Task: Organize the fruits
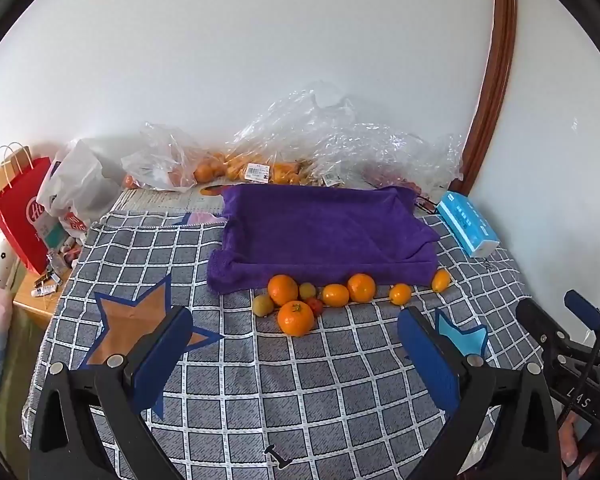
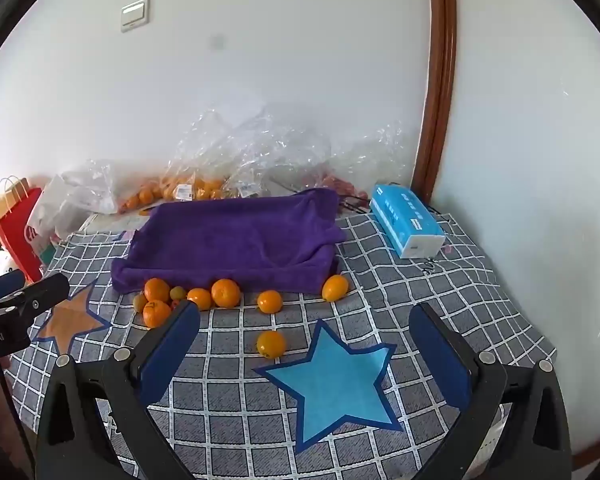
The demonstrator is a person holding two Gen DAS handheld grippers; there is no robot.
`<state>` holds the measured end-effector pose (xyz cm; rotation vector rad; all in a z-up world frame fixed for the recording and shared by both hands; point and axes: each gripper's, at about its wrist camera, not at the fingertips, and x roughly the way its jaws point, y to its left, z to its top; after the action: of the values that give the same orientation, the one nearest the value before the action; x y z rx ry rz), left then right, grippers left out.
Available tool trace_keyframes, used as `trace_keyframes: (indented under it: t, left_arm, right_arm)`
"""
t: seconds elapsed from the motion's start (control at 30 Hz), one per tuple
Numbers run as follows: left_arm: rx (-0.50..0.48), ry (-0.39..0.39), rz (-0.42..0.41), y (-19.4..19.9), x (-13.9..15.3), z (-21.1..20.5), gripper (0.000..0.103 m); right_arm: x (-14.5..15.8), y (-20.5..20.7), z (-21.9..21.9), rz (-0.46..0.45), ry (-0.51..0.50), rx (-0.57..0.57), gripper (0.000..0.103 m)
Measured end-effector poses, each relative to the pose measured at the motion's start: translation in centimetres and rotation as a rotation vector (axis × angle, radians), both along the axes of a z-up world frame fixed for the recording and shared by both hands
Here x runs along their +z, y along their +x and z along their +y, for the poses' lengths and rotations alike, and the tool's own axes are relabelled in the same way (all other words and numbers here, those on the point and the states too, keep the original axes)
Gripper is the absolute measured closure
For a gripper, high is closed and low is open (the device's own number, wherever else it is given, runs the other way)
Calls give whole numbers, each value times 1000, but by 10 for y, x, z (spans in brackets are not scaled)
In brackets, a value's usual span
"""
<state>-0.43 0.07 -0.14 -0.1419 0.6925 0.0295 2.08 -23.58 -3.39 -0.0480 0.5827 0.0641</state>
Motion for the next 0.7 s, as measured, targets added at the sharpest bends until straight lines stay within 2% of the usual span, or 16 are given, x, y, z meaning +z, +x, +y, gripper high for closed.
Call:
trace_keyframes:
  t: [0.03, 0.13, 0.2, 0.7]
  left_arm:
    - [4, 23, 4, 1, 0, -5, 1]
    - [9, 4, 32, 3, -3, 2, 1]
    - [17, 23, 23, 1, -3, -3, 1]
    - [14, 16, 31, 3, 2, 0, 1]
  right_arm:
    - [0, -1, -1, 1, 5, 0, 0]
    - [2, -3, -2, 3, 25, -5, 0]
    - [2, -4, 0, 3, 27, -3, 0]
    - [1, -4, 9, 9, 22, 25, 0]
